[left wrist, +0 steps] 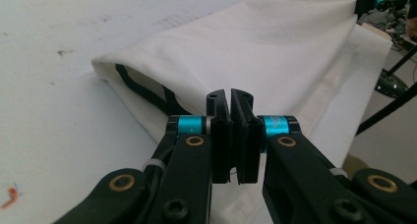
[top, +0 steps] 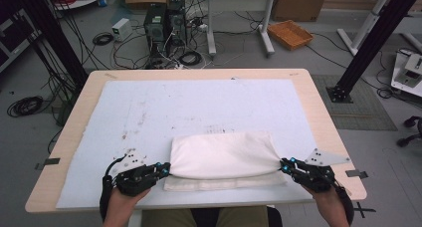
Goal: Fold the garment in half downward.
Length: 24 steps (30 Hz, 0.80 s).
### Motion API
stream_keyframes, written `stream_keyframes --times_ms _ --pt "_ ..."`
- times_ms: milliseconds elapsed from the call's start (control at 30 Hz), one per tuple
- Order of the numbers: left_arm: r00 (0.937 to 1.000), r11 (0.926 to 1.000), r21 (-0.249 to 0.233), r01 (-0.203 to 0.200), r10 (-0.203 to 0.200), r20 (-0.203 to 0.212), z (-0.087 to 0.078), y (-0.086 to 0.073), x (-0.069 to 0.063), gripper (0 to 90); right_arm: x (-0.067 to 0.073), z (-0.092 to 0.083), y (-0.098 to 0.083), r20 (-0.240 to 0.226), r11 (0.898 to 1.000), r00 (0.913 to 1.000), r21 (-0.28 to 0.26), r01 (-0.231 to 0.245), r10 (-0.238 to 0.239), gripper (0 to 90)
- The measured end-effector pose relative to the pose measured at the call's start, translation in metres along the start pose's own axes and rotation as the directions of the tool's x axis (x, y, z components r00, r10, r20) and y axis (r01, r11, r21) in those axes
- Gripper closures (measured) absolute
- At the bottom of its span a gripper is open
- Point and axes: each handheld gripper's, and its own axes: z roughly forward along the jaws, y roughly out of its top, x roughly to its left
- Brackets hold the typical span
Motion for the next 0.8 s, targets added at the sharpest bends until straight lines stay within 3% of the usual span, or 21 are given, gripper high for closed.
stream_keyframes --times_ms 233,367,533,600,633,667,733,767,800 --pt "0.9997 0.9974 0.07 -0.018 0.017 0.015 0.001 -0.013 -0.01 86.4 0.007 -0.014 -0.016 -0.017 1.0 0.9998 0.026 -0.011 0.012 83.5" --pt "0.9999 0.9906 0.137 -0.009 0.007 0.015 0.003 -0.02 -0.007 86.4 0.011 -0.011 -0.022 -0.014 0.997 0.9999 0.08 0.001 0.0 83.4" --pt "0.9987 0.9889 0.147 0.023 -0.029 0.042 -0.001 -0.019 -0.002 86.3 0.009 -0.007 -0.023 -0.012 0.994 0.9995 0.106 -0.028 0.029 81.0" --pt "0.9979 0.9884 0.149 0.028 -0.036 0.053 -0.004 -0.017 0.001 86.0 0.01 -0.009 -0.022 -0.017 0.994 0.9992 0.101 -0.035 0.037 75.7" --pt "0.9979 0.9891 0.141 0.043 -0.049 0.041 -0.004 -0.015 0.004 72.7 0.009 -0.01 -0.02 -0.003 0.995 0.9991 0.085 -0.042 0.043 61.2" --pt "0.9979 0.9891 0.141 0.043 -0.049 0.041 -0.004 -0.015 0.004 58.3 0.009 -0.01 -0.02 -0.003 0.995 0.9991 0.085 -0.042 0.043 61.2" --pt "0.9968 0.992 0.101 0.075 -0.078 0.018 -0.004 -0.011 0.008 54.7 0.006 -0.013 -0.018 0.023 0.996 0.9974 0.057 -0.07 0.069 54.9" --pt "0.9966 0.9948 0.059 0.083 -0.083 0.001 -0.004 -0.006 0.012 54.0 0.004 -0.015 -0.017 0.039 0.996 0.9963 0.04 -0.078 0.076 48.6" --pt "0.9965 0.9952 0.05 0.084 -0.084 -0.008 -0.004 -0.003 0.013 50.5 0.0 -0.016 -0.014 0.08 0.996 0.993 0.013 -0.088 0.087 45.4"
